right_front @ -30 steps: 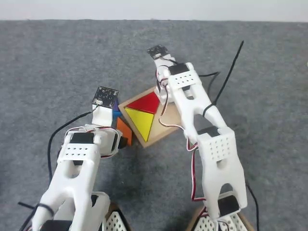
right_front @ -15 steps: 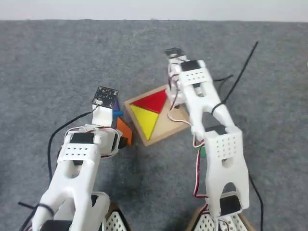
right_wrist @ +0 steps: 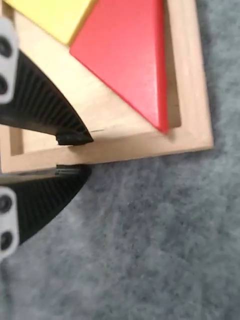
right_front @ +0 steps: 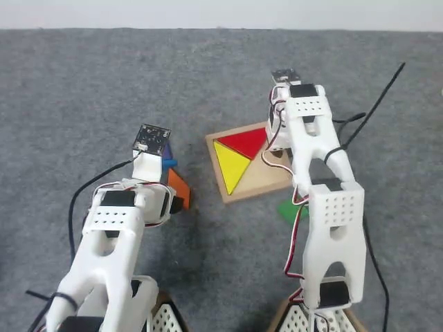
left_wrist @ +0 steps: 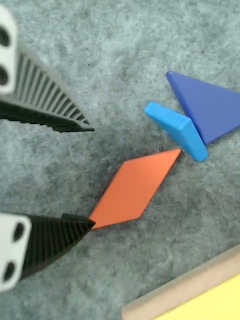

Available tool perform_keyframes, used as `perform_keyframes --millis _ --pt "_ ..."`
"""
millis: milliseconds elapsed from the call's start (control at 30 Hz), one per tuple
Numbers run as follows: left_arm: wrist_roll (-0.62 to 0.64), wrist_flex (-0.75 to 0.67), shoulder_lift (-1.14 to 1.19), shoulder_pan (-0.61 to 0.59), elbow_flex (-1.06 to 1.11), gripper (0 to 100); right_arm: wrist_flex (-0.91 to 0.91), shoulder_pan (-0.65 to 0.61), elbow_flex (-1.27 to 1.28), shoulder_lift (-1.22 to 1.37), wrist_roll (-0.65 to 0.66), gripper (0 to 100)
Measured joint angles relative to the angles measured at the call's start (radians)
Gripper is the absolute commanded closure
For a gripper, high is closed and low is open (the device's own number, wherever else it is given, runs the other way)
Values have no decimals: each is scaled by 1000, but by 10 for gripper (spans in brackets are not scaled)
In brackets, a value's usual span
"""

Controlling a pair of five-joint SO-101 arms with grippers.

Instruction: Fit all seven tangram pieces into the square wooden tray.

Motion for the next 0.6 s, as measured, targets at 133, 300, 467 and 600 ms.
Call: perform_keyframes --millis 133,300,467,600 --pt "0 0 0 0 0 744 -41 -6 140 -91 -21 972" --pt "0 0 0 0 0 744 -210 -23 471 -301 -29 972" --pt "0 0 0 0 0 744 -402 -49 792 -532 -51 971" --pt "0 0 0 0 0 744 -506 -52 904 -628 -54 969"
